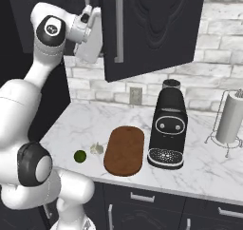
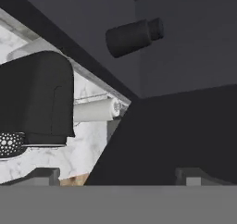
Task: Open the cabinet. Place the bowl and condiment on the counter. Then place the lime and garlic on the cutting board.
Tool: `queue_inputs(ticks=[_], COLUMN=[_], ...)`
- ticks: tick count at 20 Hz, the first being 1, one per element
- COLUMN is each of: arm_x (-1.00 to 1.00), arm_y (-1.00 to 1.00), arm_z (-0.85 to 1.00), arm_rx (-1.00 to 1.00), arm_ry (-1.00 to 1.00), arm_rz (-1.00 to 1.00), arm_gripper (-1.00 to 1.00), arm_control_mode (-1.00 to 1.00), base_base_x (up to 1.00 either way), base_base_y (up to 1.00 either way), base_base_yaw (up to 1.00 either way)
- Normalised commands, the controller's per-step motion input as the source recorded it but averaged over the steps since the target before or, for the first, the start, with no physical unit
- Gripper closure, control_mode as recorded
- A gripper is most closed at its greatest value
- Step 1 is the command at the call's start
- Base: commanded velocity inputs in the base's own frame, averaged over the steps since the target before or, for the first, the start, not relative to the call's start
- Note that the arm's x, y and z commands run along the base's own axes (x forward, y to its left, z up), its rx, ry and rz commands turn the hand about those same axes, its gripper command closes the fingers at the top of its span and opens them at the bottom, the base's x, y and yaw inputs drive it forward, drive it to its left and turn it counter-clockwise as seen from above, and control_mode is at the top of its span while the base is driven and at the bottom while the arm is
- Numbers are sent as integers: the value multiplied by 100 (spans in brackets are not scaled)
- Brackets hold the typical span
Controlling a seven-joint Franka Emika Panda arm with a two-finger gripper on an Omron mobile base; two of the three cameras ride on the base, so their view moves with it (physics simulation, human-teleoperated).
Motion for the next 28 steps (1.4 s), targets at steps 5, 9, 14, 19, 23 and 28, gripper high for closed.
queue_inputs(ticks=[5,9,14,19,23,28], arm_x=[-15,-90,-100,-32,0,0], arm_y=[-100,-100,-100,-94,-20,95], arm_z=[1,3,0,0,-2,-6], arm_rx=[1,5,3,4,8,9], arm_ry=[7,0,0,0,-8,-9], arm_rz=[-4,-9,-17,-12,1,13], arm_gripper=[-100,-100,-100,-100,-100,-100], arm_control_mode=[-100,-100,-100,-100,-100,-100], base_base_x=[0,0,0,0,0,0], base_base_y=[0,0,0,0,0,0], base_base_yaw=[0,0,0,0,0,0])
